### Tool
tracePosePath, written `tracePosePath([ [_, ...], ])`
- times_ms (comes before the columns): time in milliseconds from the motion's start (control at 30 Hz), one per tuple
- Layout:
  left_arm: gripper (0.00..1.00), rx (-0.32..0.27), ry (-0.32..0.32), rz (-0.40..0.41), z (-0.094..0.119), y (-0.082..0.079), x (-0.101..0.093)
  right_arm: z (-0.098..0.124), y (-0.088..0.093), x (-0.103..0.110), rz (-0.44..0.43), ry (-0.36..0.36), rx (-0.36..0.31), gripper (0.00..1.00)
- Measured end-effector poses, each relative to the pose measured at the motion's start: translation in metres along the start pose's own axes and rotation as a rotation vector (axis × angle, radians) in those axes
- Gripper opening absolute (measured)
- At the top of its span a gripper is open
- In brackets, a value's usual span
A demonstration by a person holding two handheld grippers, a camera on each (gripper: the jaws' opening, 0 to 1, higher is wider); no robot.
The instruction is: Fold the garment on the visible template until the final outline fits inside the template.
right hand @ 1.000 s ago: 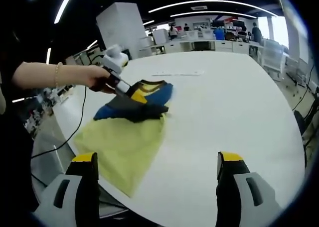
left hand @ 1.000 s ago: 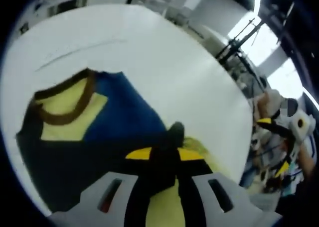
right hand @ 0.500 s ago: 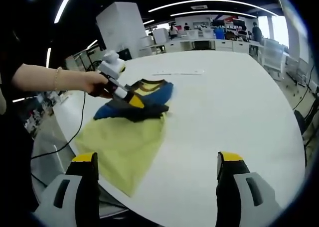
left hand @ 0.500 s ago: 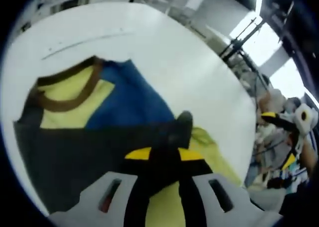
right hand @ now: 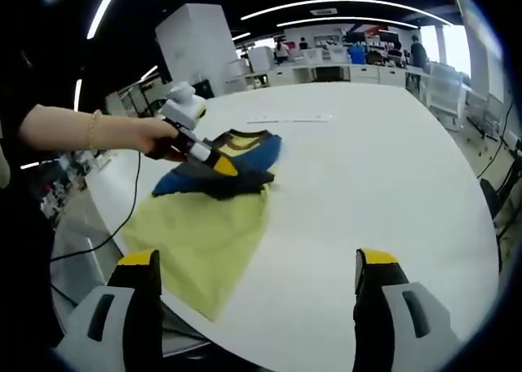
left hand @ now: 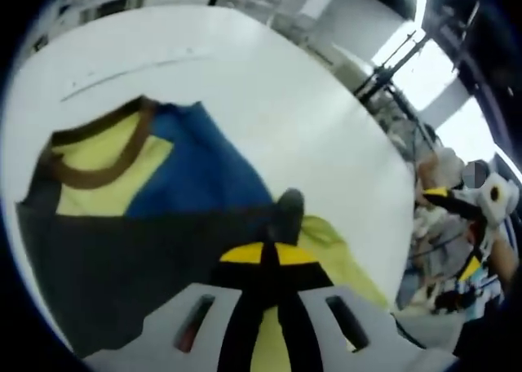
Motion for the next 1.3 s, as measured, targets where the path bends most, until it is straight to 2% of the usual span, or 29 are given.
tracePosePath([
  [233,0.00,-0.016,0.025,0.005,-0.003,0.000,-0.014,-0.001,-0.002,0.001,0.003,-0.006,-0.006,0.98],
  [633,0.00,-0.009,0.101,0.036,-0.033,0.011,-0.043,0.003,0.002,-0.001,-0.002,0.000,-0.003,0.98],
  [733,0.00,0.016,0.104,0.025,-0.041,0.017,-0.048,0.004,0.003,-0.001,-0.005,0.003,-0.001,0.98],
  [967,0.00,0.059,0.101,0.023,-0.049,0.030,-0.048,0.005,0.007,-0.002,-0.011,0.007,0.005,0.98],
  [1300,0.01,0.078,0.104,0.024,-0.053,0.033,-0.046,0.003,0.005,-0.002,-0.008,0.004,0.005,0.98],
])
Point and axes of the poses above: the point that each gripper's makers call its tool centre point, and the gripper's own axes: z roughly backward along the fingers, x roughly to its left, y roughly out of its underside, the point moved 3 cm from there along z, roughly backward along the fingers, and after that the axes turned 15 degrees about y, right-handed, at the moved point
